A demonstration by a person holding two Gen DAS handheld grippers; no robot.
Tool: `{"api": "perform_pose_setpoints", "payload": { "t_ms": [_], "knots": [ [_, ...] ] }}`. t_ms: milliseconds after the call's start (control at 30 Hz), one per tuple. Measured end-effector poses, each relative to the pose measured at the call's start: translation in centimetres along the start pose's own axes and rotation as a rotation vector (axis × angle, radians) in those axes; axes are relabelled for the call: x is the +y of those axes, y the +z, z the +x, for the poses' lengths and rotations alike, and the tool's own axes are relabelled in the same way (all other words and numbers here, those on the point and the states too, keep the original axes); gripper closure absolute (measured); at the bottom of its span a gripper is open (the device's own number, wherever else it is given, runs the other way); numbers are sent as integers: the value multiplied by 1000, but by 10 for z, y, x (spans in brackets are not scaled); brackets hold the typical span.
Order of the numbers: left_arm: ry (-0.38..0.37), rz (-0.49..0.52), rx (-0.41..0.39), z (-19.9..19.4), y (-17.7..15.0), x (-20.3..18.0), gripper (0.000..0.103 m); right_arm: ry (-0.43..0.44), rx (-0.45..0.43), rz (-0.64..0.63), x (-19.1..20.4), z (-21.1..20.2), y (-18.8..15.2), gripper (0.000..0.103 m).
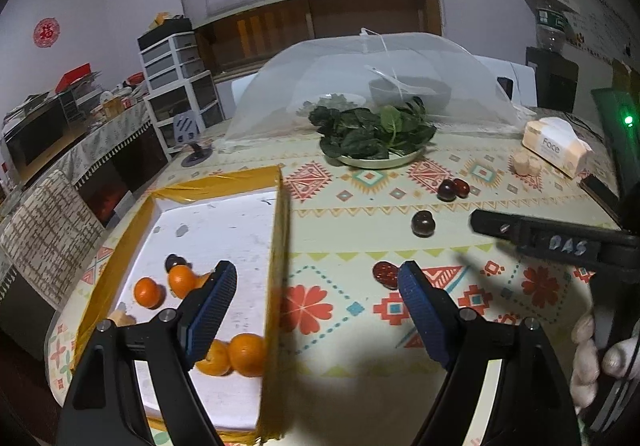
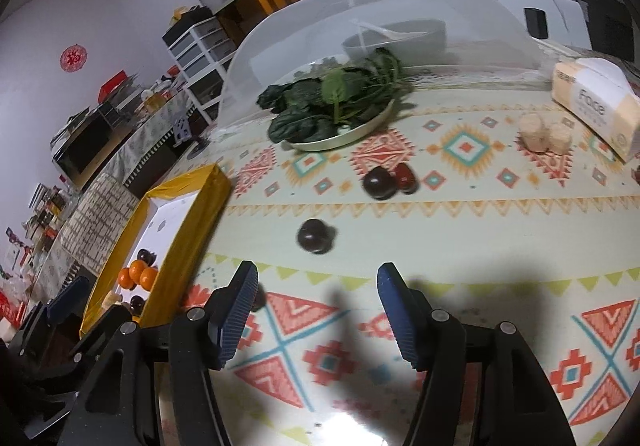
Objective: Organize fruits
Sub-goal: 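Move both open tools back toward the chestnuts and beige chunks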
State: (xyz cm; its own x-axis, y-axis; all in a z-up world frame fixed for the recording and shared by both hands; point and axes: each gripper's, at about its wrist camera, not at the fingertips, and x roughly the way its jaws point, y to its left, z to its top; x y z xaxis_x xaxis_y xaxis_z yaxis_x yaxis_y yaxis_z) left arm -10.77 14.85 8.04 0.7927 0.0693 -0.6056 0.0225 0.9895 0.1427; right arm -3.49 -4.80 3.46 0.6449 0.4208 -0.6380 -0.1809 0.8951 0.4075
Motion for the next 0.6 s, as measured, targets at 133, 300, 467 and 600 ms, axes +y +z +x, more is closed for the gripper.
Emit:
{"api": "perform_pose_setpoints", "payload": {
  "t_ms": [133,300,467,600],
  "knots": [
    [-18,-75,34,12,4,17,21,-56,-19,23,-31,-15,9,36],
    [-65,-183,84,28,7,38,21,-117,-27,84,-75,-26,22,36],
    [-128,-206,120,42,12,33,21,-129,-24,127,-101,-23,35,36],
    [-195,-167,143,51,24,10,21,-134,-65,183,-123,-33,46,36]
  ]
}}
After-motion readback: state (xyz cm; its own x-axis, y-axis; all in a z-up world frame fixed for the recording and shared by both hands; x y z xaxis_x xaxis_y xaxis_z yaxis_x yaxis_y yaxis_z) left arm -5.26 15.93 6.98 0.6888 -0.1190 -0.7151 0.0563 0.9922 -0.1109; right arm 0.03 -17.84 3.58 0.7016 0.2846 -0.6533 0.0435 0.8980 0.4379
